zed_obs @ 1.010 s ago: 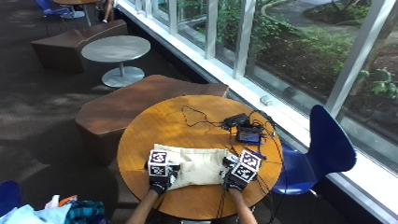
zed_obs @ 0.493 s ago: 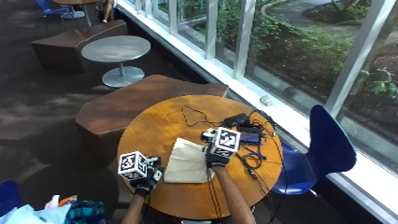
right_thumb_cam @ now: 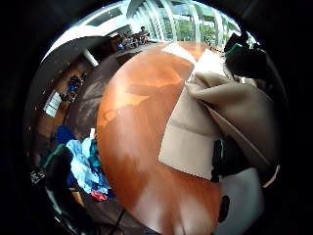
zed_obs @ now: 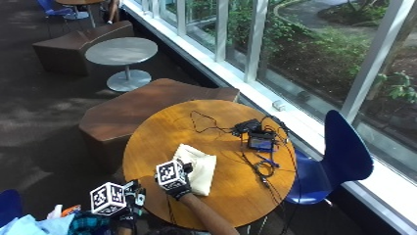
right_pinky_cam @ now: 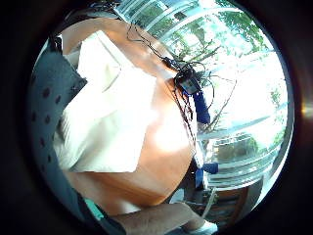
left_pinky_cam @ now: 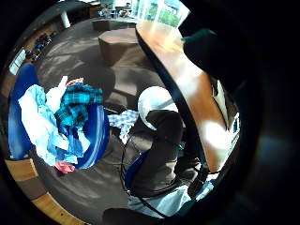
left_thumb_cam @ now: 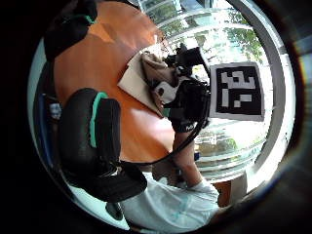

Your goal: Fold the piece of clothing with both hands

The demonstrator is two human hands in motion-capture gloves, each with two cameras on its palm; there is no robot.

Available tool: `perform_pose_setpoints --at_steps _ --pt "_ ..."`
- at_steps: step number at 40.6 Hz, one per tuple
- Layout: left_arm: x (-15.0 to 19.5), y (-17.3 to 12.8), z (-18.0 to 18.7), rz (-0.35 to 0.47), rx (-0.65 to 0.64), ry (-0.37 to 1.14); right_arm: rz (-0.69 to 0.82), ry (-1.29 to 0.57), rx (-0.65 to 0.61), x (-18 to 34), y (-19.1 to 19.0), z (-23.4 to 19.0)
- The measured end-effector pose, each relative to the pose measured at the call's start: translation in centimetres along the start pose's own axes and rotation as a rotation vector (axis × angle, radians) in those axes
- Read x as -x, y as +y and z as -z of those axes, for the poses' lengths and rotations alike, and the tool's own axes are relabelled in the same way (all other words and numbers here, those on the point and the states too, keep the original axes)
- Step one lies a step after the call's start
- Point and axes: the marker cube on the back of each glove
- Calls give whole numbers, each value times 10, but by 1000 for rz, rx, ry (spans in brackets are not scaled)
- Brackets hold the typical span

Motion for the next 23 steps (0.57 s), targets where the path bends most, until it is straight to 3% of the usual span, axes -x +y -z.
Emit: perform_pose_setpoints --at_steps 4,8,16,23 --pt "10 1 4 5 -39 -20 63 30 -67 29 9 -16" --pt "1 2 7 -41 -75 -54 208 -194 -214 37 3 -26" --pt "-35 11 -4 -188 -131 -120 411 -525 -134 -47 62 -7" --pt "-79 23 -16 -324 -225 -299 251 -519 -80 -128 96 6"
